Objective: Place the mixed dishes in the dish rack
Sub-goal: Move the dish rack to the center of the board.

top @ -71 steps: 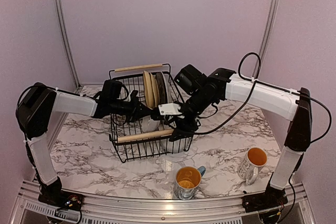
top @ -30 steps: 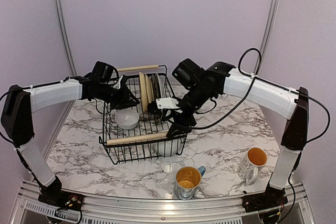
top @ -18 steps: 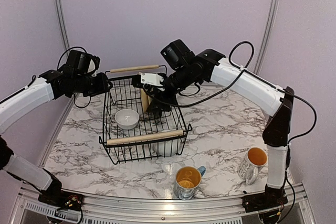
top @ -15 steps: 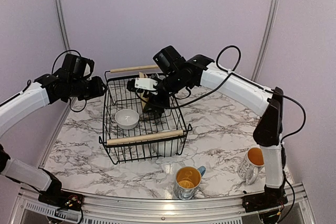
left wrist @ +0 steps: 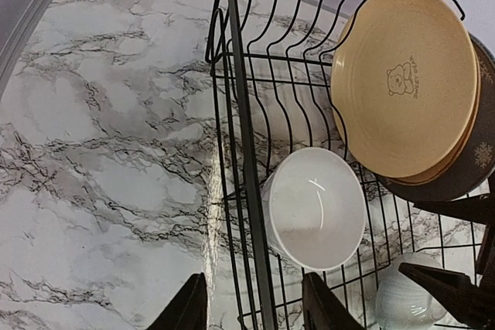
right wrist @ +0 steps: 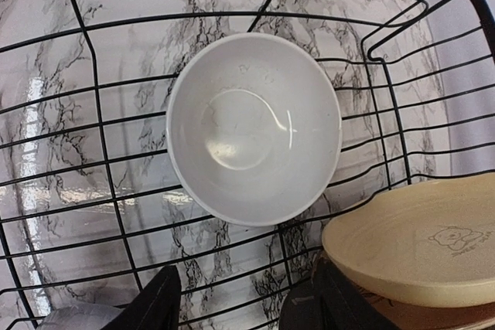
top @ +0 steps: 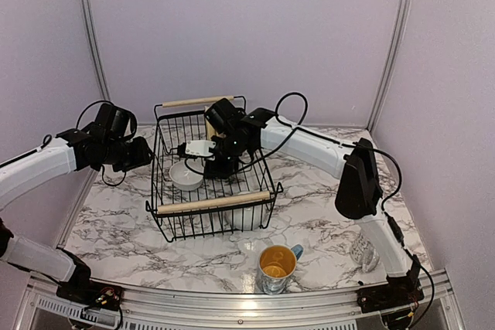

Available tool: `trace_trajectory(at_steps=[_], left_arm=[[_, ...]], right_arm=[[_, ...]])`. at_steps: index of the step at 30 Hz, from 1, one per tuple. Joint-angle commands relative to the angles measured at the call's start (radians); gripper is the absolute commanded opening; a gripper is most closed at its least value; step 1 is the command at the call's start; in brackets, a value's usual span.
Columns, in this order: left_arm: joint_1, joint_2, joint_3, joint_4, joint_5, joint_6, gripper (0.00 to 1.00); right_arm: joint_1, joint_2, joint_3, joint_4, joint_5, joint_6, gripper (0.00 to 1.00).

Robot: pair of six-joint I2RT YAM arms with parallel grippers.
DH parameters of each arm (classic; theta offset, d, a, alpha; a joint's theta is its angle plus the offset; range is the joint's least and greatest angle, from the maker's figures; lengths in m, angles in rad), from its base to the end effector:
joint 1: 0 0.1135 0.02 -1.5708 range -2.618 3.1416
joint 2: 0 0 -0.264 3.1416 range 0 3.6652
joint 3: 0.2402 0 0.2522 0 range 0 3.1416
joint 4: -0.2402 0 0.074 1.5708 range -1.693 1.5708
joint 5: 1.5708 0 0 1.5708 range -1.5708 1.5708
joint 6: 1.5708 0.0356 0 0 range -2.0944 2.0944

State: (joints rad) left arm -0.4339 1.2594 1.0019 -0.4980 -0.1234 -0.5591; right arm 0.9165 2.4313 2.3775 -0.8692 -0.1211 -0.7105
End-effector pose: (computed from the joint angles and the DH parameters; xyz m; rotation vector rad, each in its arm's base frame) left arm 0.2476 -0.1099 0.2855 -0.2092 2.3370 -0.3551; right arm 0.3216 0.4263 0.2452 -1.8511 1.6799 0.2370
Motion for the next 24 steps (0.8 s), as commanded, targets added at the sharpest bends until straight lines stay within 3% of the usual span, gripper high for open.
trace_trajectory(at_steps=[1, 7, 14, 24], left_arm=[[0.017, 0.074, -0.011, 0.110, 0.098, -0.042, 0.44], [0.018, 0.169, 0.004, 0.116, 0.120, -0.047, 0.41], [0.004, 0.196, -0.014, 0.192, 0.179, -0.068, 0.21], [-0.160, 0.335, 0.085, 0.256, 0.182, -0.075, 0.13]], right_arm=[[0.010, -0.065, -0.025, 0.020, 0.020, 0.002, 0.56], [0.010, -0.148, -0.118, 0.021, 0.006, 0.029, 0.56], [0.010, -0.256, -0.200, 0.029, -0.011, 0.056, 0.58], [0.008, -0.384, -0.360, 0.065, 0.024, 0.044, 0.59]])
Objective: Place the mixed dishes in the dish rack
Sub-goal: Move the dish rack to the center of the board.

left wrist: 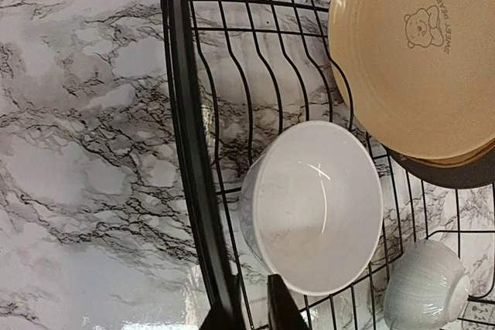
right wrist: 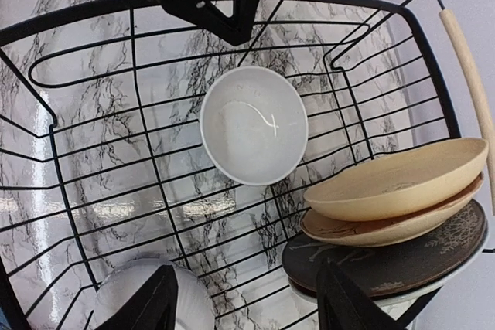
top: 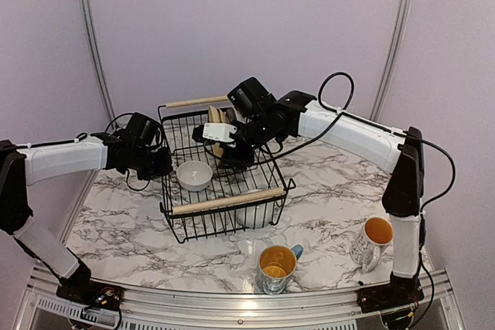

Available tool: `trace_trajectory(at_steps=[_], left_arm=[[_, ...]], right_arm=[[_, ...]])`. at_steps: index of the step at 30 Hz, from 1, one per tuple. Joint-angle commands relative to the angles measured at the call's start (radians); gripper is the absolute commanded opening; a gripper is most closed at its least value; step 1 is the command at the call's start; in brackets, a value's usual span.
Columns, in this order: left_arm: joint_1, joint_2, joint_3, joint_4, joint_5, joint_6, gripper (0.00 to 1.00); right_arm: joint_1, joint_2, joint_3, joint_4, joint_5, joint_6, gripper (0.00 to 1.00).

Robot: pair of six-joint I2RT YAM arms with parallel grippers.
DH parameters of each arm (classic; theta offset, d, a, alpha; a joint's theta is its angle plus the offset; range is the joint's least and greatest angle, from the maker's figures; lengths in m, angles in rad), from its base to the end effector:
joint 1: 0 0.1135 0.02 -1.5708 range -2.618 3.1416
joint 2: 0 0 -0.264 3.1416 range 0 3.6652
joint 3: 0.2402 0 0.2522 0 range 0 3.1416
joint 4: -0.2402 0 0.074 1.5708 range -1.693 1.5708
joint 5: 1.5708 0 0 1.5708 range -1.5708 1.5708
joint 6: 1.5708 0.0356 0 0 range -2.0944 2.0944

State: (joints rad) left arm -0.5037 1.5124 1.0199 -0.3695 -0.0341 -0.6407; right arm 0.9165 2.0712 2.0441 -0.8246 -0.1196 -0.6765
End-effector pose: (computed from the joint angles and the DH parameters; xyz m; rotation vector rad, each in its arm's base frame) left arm 0.2810 -0.1535 0.2309 -0.1860 2.4818 -0.4630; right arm 0.2797 0.3717 0.3162 -1.7752 1.6598 0.2537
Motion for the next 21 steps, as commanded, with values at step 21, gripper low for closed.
trace_trajectory(at_steps=[21], left_arm=[[-0.207, 0.264, 0.243, 0.181, 0.156, 0.056, 0.26]], right_arm=[[-0.069, 0.199, 0.102, -0.076, 0.041, -0.024, 0.59]])
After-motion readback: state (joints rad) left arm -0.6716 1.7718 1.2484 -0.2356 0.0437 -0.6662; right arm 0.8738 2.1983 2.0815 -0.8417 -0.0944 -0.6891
